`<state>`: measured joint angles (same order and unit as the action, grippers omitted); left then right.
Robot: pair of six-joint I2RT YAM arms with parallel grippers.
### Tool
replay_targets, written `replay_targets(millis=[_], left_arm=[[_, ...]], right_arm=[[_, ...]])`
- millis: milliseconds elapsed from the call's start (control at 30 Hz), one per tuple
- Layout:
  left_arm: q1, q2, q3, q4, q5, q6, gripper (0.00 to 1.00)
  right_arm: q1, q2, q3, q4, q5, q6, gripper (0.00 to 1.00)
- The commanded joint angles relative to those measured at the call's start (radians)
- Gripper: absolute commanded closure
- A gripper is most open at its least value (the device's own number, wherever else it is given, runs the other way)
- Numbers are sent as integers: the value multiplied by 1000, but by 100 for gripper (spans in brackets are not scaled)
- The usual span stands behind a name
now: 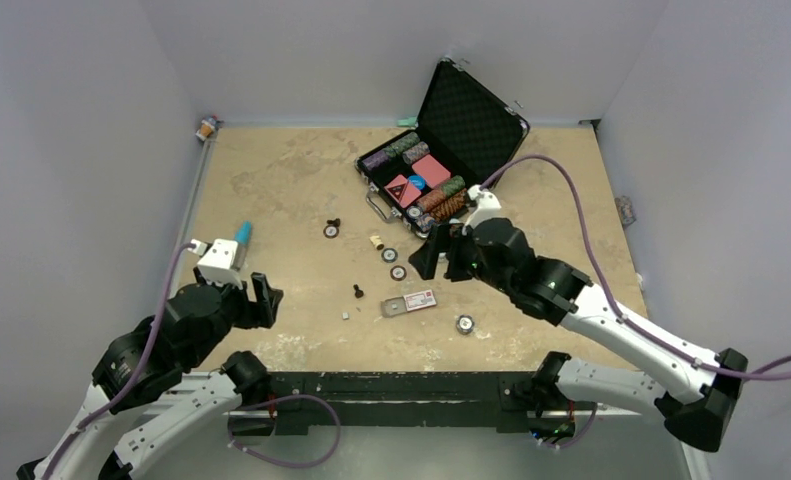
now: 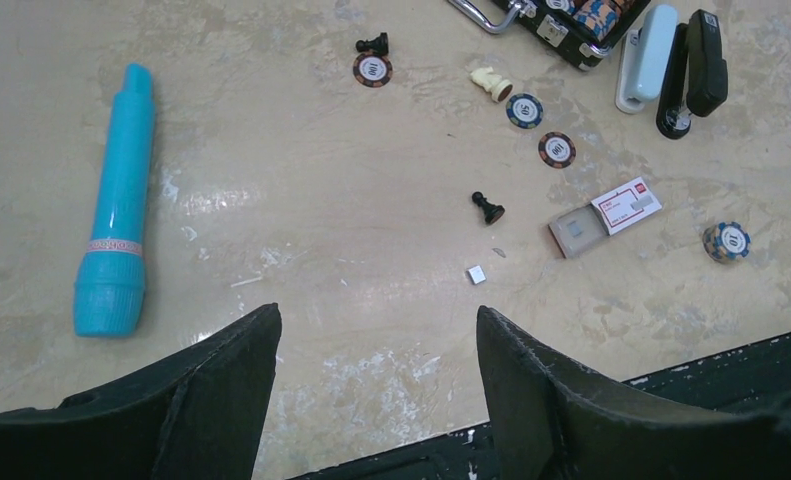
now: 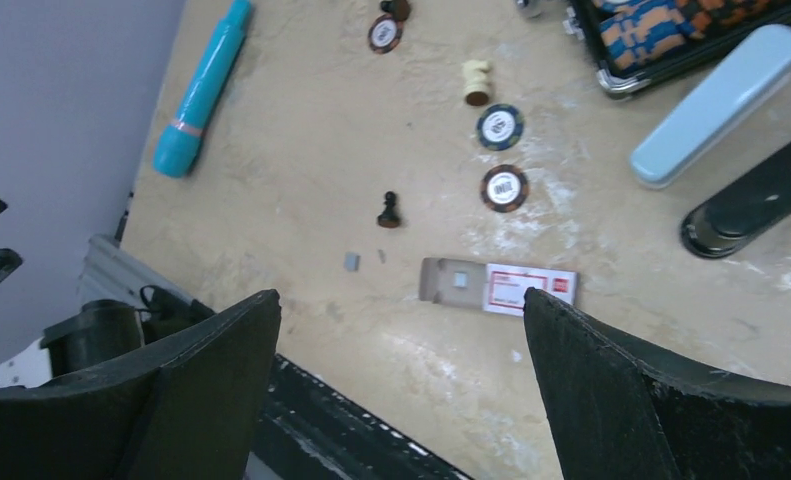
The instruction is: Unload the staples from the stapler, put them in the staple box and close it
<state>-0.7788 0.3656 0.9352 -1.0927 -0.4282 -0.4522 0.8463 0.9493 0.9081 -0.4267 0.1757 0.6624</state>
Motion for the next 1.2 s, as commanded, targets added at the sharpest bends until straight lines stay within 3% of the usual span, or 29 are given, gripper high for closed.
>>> replay_targets(millis=[0, 267, 600, 1167], left_arm=[[6, -21, -9, 35, -40, -3, 25], [6, -74, -18, 32, -58, -14, 25], [5, -81, -21, 32, -63, -17, 25], [6, -96, -22, 36, -52, -12, 25]], right_arm=[[100, 144, 118, -33, 73, 151, 7], [283, 479, 333, -133, 176, 225, 15], [386, 797, 544, -170, 177, 228, 26], [412, 1062, 691, -221, 182, 221, 41]])
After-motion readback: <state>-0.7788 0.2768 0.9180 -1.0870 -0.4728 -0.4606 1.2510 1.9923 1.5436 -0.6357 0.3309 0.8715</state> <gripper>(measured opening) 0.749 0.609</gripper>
